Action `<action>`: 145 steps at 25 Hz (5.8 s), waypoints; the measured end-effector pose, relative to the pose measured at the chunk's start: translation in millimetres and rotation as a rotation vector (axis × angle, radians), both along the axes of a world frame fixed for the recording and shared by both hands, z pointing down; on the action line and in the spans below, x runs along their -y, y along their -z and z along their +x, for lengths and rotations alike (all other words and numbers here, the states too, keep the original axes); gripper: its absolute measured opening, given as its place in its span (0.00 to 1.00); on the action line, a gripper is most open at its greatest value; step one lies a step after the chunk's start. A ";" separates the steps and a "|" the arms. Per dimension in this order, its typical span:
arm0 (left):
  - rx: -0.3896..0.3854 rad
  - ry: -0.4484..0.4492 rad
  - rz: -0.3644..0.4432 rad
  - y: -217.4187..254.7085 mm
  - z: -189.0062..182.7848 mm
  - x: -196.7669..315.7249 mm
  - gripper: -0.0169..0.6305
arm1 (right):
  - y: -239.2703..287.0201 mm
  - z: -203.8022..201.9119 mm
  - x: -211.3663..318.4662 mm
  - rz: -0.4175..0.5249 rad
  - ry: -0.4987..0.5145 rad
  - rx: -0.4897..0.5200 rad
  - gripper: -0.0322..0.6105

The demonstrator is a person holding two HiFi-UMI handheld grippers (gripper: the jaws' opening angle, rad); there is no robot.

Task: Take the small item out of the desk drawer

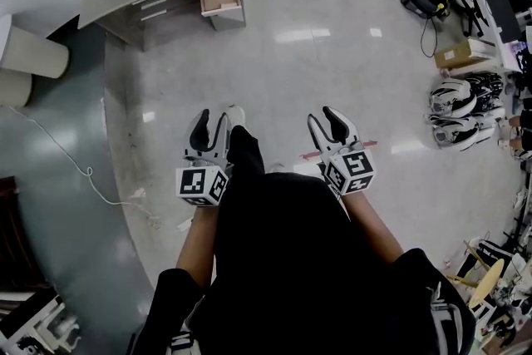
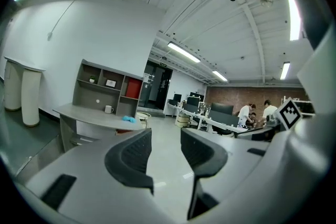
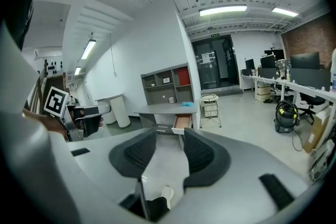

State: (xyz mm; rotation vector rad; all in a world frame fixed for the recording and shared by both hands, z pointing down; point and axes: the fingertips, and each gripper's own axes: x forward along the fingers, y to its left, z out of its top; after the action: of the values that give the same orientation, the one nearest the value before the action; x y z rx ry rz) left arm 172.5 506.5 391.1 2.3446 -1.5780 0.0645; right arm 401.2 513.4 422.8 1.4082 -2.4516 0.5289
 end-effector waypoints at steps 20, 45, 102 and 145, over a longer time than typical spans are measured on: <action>-0.060 0.005 -0.027 6.4 -130.1 223.5 0.26 | 18.2 -139.4 253.7 -0.036 0.056 -0.050 0.29; -0.125 0.135 -0.030 -14.9 -258.4 303.2 0.26 | 0.5 -275.1 358.6 -0.099 0.158 -0.067 0.29; -0.164 0.625 -0.238 -120.6 -195.3 587.1 0.26 | -239.0 -316.7 669.0 -0.455 0.998 -0.335 0.32; -0.387 0.733 -0.311 -250.3 -222.4 536.6 0.08 | -530.7 -315.7 649.0 -0.592 1.162 -0.947 0.34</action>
State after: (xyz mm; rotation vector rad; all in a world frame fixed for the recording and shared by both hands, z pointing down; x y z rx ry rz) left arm -49.9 -30.1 641.3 1.3439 -1.9343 -0.2699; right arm 85.5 -135.6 953.5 -0.1377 -1.6503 0.1706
